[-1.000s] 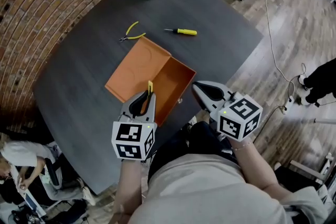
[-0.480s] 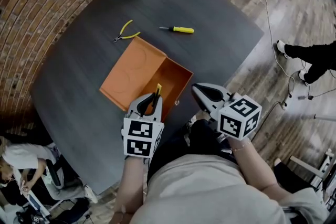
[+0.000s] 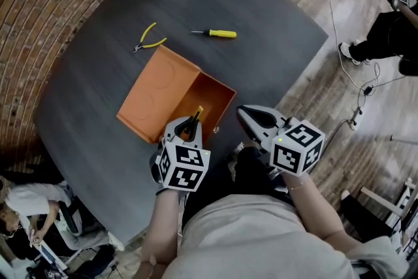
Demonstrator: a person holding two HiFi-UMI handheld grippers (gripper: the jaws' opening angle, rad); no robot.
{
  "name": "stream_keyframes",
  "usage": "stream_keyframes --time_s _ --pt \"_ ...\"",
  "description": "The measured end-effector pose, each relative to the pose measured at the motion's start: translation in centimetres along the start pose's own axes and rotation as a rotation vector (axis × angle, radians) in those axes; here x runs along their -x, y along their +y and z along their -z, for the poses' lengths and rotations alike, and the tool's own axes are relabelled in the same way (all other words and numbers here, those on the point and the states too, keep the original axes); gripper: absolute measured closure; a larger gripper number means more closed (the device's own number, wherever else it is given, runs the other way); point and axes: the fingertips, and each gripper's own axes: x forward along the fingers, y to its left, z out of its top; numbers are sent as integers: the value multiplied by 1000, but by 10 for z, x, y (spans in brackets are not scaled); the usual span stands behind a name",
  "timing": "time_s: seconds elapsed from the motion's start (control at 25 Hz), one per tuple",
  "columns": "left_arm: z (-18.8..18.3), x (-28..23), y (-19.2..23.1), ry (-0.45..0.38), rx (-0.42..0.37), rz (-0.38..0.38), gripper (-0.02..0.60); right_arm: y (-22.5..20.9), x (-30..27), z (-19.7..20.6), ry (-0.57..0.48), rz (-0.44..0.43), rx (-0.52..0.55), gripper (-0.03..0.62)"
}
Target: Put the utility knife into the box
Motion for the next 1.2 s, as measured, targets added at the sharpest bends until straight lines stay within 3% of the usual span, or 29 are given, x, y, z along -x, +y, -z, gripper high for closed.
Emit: stream_keyframes --time_s 0.88,1.2 --pt "12 -45 -2 160 2 58 515 -12 4 13 12 1 -68 588" --pt "15 -49 -3 167 4 66 515 -17 7 13 0 19 -79 589"
